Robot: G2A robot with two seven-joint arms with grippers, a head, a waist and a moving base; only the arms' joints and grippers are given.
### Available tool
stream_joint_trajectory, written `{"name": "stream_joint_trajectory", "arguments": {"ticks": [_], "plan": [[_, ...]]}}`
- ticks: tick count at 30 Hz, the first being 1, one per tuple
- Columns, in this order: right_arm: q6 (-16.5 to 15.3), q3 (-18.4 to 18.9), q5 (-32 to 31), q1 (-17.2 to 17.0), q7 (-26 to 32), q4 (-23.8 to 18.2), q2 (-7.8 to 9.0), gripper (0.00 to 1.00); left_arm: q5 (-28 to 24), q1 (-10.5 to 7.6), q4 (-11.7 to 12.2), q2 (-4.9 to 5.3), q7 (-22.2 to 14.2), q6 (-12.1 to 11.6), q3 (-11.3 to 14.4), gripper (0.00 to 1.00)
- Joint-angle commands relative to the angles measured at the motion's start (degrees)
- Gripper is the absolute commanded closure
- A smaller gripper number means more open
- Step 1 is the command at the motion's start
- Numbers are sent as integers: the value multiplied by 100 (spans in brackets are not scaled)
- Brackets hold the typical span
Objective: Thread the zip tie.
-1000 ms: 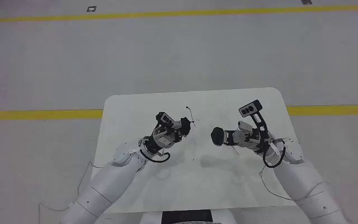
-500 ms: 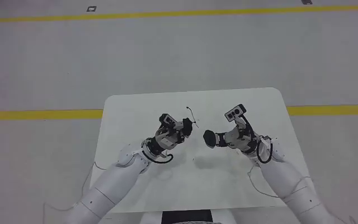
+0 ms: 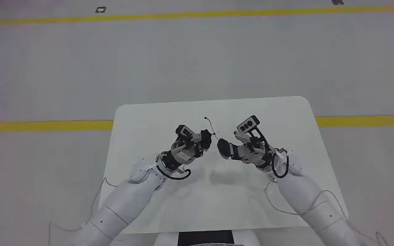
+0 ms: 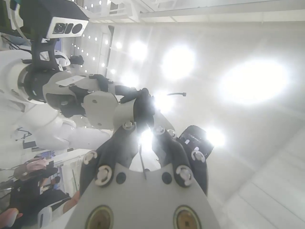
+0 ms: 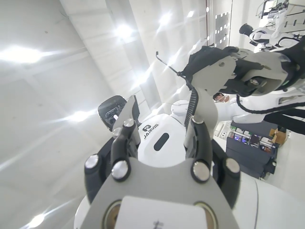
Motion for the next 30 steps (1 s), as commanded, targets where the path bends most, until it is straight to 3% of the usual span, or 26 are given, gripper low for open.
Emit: {"name": "stream_joint_trajectory", "arguments": {"ticks": [1, 10, 18, 30], "plan": [[17, -35, -47, 37, -31, 50, -29, 62, 0, 0, 0, 0, 0, 0, 0, 100], [63, -112, -168, 118, -90, 187, -139, 64, 0, 0, 0, 0, 0, 0, 0, 100], [56, -107, -218, 151, -102, 227, -217, 76, 0, 0, 0, 0, 0, 0, 0, 100], [81, -66, -327, 189, -154, 322, -314, 80, 0, 0, 0, 0, 0, 0, 0, 100]]}}
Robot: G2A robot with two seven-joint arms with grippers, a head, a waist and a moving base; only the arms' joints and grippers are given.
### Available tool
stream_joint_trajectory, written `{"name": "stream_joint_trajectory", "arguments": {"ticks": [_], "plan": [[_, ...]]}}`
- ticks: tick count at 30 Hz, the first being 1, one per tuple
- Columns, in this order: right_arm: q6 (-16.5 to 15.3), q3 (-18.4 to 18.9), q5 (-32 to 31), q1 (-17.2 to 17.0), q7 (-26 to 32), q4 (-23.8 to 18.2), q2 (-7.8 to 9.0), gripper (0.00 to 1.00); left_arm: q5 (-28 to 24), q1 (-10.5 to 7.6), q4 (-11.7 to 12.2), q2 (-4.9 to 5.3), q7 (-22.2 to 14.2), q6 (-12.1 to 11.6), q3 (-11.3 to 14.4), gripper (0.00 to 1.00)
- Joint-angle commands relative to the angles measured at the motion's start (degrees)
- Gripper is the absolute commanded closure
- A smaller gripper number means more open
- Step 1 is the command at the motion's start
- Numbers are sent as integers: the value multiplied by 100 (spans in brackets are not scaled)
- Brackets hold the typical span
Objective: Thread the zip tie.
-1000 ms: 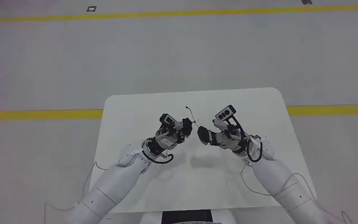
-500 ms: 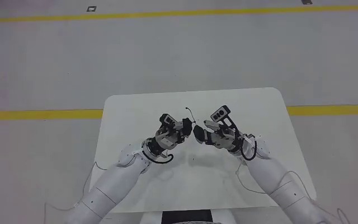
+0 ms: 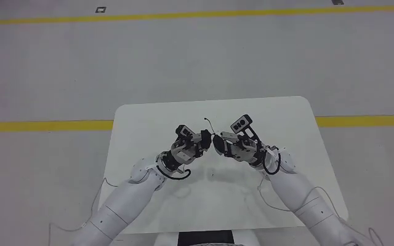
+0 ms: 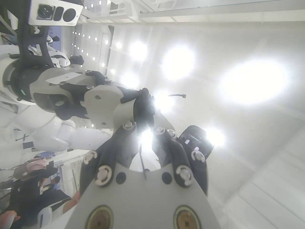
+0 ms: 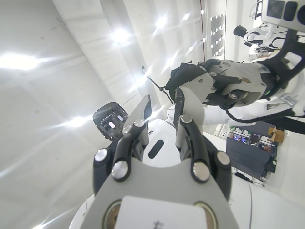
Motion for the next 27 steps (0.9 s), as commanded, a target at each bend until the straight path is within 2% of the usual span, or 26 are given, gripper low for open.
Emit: {"name": "stream_joint_trajectory", "arguments": {"ticks": [1, 4, 7, 14, 27], "plan": [[4, 8, -23, 5, -18, 15, -16, 82, 0, 0, 0, 0, 0, 0, 0, 100], [9, 26, -54, 11, -37, 36, -37, 84, 0, 0, 0, 0, 0, 0, 0, 100], [15, 44, -77, 12, -42, 48, -55, 92, 0, 0, 0, 0, 0, 0, 0, 100], [53, 96, -145, 2, -44, 74, -95, 100, 0, 0, 0, 0, 0, 0, 0, 100], [202, 256, -526, -100, -84, 196, -102, 100, 0, 0, 0, 0, 0, 0, 0, 100]]}}
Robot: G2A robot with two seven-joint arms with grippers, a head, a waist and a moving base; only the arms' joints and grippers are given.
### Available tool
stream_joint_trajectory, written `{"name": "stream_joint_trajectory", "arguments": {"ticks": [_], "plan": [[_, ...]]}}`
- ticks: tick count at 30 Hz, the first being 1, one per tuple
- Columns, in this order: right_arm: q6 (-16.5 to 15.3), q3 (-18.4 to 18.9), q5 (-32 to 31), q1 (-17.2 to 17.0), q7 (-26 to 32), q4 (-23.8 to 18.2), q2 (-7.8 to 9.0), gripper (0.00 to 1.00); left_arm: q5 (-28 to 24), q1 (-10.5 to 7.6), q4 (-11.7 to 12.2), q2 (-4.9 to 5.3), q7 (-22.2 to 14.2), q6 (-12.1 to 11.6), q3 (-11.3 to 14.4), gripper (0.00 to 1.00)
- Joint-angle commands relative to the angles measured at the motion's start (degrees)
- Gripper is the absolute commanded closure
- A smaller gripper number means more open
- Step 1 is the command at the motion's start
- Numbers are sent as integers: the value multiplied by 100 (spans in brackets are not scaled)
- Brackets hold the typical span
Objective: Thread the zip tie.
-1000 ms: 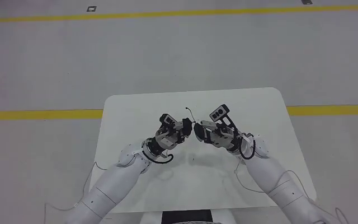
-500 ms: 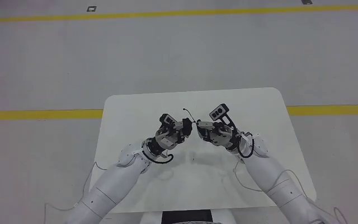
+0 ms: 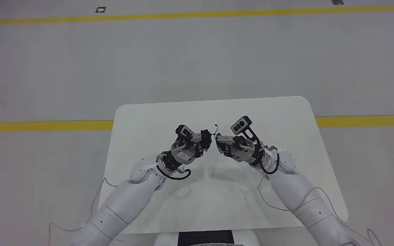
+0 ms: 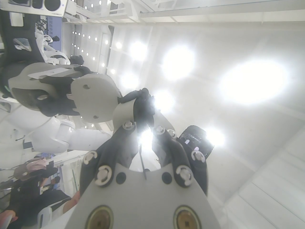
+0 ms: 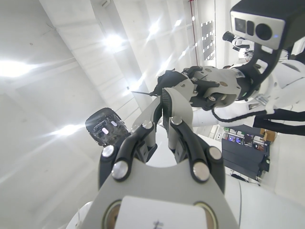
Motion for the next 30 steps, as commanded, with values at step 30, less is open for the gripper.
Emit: {"name": "stream_joint_trajectory", "arguments": {"ticks": [30], "plan": [[589, 154, -698, -123, -154, 327, 7, 100, 0, 0, 0, 0, 0, 0, 0, 100]]}}
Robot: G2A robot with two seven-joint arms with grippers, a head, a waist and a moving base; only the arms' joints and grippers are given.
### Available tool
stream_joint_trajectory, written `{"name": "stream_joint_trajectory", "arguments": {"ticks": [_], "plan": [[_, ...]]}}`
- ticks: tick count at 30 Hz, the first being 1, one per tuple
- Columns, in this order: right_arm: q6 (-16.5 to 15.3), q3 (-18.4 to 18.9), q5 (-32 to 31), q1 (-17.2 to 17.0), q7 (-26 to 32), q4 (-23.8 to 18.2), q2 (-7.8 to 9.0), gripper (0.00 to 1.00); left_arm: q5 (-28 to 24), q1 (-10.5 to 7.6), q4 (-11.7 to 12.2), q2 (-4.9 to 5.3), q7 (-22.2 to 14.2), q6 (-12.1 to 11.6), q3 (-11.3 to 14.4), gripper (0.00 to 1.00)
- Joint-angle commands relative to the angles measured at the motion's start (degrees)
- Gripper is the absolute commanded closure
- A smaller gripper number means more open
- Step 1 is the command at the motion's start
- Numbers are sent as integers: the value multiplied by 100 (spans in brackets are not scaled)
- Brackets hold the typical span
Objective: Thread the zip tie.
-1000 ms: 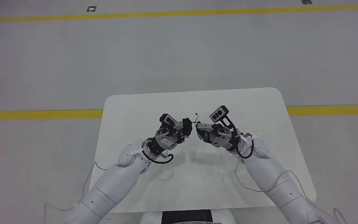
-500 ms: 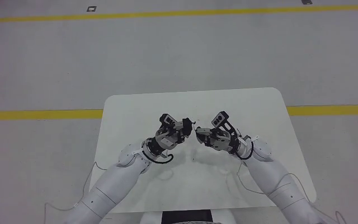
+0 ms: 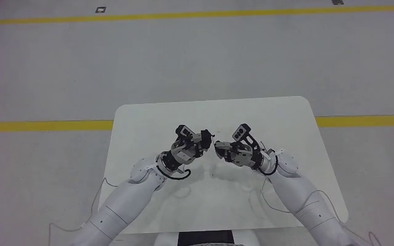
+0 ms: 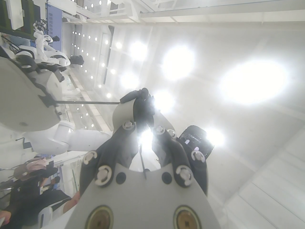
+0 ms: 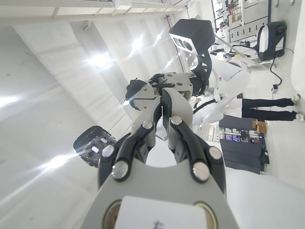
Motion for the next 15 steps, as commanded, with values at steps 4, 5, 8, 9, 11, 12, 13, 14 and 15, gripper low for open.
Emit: {"name": "stream_joint_trajectory", "arguments": {"ticks": [4, 5, 8, 9, 11, 12, 13, 14, 15], "plan": [[84, 120, -82, -28, -83, 70, 25, 0, 0, 0, 0, 0, 0, 0, 0, 100], [58, 208, -110, -49, -130, 73, 43, 0, 0, 0, 0, 0, 0, 0, 0, 100], [-13, 502, -94, -149, -115, 62, 104, 0, 0, 0, 0, 0, 0, 0, 0, 100], [-52, 620, -24, -190, -90, 60, 123, 0, 0, 0, 0, 0, 0, 0, 0, 100], [-127, 854, 180, -287, 53, 4, 159, 0, 0, 0, 0, 0, 0, 0, 0, 100], [-163, 1009, 352, -352, 198, -54, 180, 0, 0, 0, 0, 0, 0, 0, 0, 100], [-200, 1135, 513, -400, 333, -105, 194, 0, 0, 0, 0, 0, 0, 0, 0, 100], [-214, 1248, 680, -460, 458, -141, 206, 0, 0, 0, 0, 0, 0, 0, 0, 100], [-218, 1387, 865, -516, 607, -205, 221, 0, 0, 0, 0, 0, 0, 0, 0, 100]]}}
